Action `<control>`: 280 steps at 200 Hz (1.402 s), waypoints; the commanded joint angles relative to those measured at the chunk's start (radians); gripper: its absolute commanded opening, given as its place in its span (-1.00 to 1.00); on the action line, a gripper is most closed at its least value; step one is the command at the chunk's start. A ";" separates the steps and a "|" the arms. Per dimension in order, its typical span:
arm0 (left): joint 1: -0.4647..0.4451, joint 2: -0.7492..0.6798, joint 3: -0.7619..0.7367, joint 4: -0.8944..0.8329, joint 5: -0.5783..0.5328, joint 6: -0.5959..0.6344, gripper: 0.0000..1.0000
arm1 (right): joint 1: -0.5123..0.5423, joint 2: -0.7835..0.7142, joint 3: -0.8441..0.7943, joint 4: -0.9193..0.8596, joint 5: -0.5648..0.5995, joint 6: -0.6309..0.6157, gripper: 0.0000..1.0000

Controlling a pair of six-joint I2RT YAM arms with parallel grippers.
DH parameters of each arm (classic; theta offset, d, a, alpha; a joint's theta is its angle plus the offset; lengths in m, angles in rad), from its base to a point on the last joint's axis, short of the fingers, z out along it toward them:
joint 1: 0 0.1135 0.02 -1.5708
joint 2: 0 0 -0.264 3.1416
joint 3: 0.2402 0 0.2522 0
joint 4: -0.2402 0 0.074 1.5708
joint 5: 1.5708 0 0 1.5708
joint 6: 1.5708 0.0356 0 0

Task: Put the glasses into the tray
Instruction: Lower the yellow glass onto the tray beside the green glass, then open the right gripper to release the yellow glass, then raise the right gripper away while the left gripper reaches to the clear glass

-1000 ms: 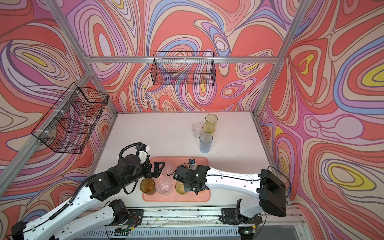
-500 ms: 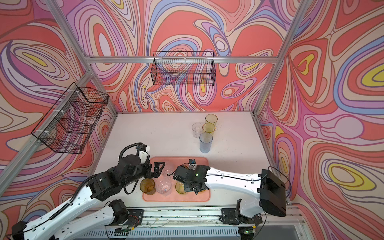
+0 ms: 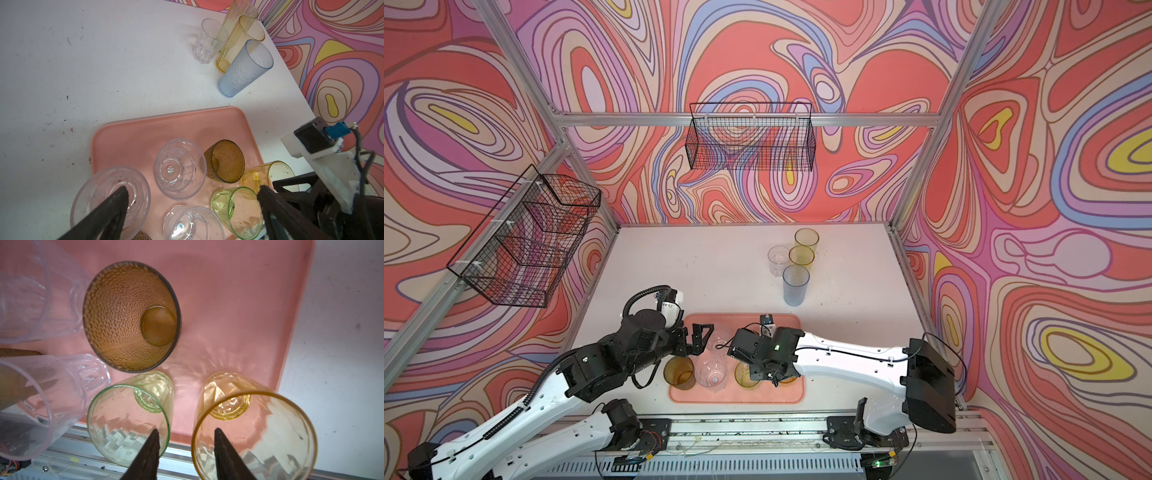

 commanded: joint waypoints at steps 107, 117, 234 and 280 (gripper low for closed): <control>0.005 0.007 -0.006 0.056 0.020 0.015 1.00 | 0.002 -0.124 0.059 -0.016 0.240 0.006 0.97; 0.006 0.007 -0.009 0.063 0.029 0.012 1.00 | -0.001 -0.127 0.067 -0.009 0.244 0.002 0.97; 0.005 0.084 0.010 0.105 0.029 0.029 1.00 | -0.069 -0.235 0.056 0.049 0.291 -0.026 0.97; 0.009 0.207 0.075 0.150 -0.028 0.079 1.00 | -0.090 -0.322 0.009 0.074 0.301 -0.042 0.97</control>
